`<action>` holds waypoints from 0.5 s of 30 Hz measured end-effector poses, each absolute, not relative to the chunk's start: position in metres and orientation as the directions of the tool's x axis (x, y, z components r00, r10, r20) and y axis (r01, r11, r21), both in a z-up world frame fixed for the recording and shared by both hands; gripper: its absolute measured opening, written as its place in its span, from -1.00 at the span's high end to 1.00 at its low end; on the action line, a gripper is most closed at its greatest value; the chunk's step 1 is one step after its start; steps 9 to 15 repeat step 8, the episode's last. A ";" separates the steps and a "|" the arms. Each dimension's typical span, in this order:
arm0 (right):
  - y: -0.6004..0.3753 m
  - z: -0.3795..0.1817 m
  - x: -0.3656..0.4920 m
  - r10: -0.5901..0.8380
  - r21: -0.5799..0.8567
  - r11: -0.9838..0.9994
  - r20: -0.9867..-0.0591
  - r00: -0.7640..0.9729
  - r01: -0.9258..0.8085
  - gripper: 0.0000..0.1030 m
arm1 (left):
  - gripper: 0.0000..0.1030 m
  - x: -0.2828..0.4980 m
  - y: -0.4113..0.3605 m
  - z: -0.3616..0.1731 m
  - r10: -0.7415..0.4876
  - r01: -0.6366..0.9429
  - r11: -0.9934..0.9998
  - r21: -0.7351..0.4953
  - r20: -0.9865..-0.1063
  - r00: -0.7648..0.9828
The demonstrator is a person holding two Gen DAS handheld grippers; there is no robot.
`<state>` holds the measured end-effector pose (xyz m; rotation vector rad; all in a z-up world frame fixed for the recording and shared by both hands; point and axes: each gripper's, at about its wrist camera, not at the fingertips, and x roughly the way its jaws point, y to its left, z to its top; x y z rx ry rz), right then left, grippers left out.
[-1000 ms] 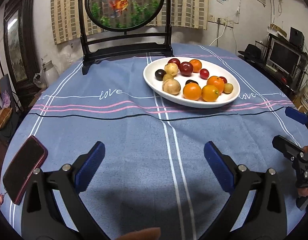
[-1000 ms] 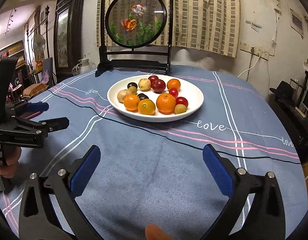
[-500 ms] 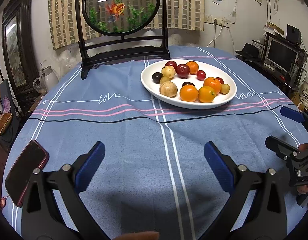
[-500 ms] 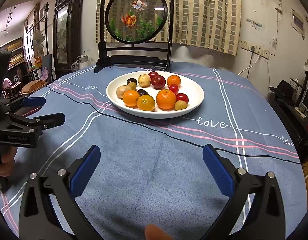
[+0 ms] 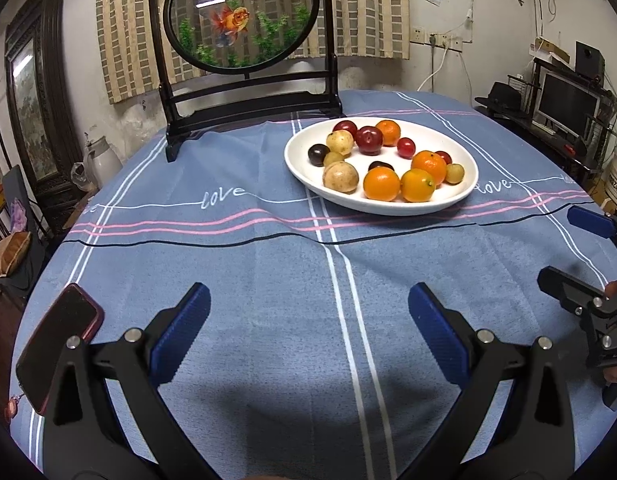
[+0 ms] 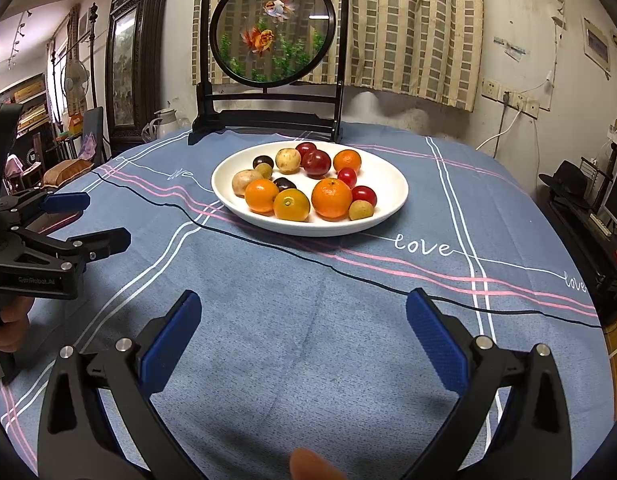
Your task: Organize fruits
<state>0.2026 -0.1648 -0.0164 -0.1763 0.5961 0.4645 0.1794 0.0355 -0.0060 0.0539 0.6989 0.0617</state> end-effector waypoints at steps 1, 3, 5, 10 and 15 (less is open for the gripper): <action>-0.165 -0.016 0.202 0.369 -0.028 0.883 -0.577 0.729 -0.469 -0.97 | -0.96 0.180 0.035 -0.005 0.075 -0.039 0.997 0.071 -0.640 0.765; -0.165 -0.017 0.202 0.368 -0.028 0.883 -0.577 0.729 -0.469 -0.97 | -0.96 0.180 0.036 -0.005 0.081 -0.044 0.996 0.073 -0.640 0.764; -0.165 -0.017 0.202 0.367 -0.029 0.883 -0.579 0.728 -0.468 -0.97 | -0.96 0.180 0.036 -0.005 0.079 -0.044 0.997 0.071 -0.640 0.764; -0.165 -0.016 0.203 0.367 -0.029 0.883 -0.579 0.728 -0.468 -0.97 | -0.96 0.179 0.035 -0.005 0.075 -0.037 0.997 0.073 -0.636 0.768; -0.165 -0.016 0.203 0.367 -0.029 0.883 -0.579 0.728 -0.468 -0.97 | -0.96 0.179 0.035 -0.005 0.075 -0.037 0.997 0.073 -0.636 0.768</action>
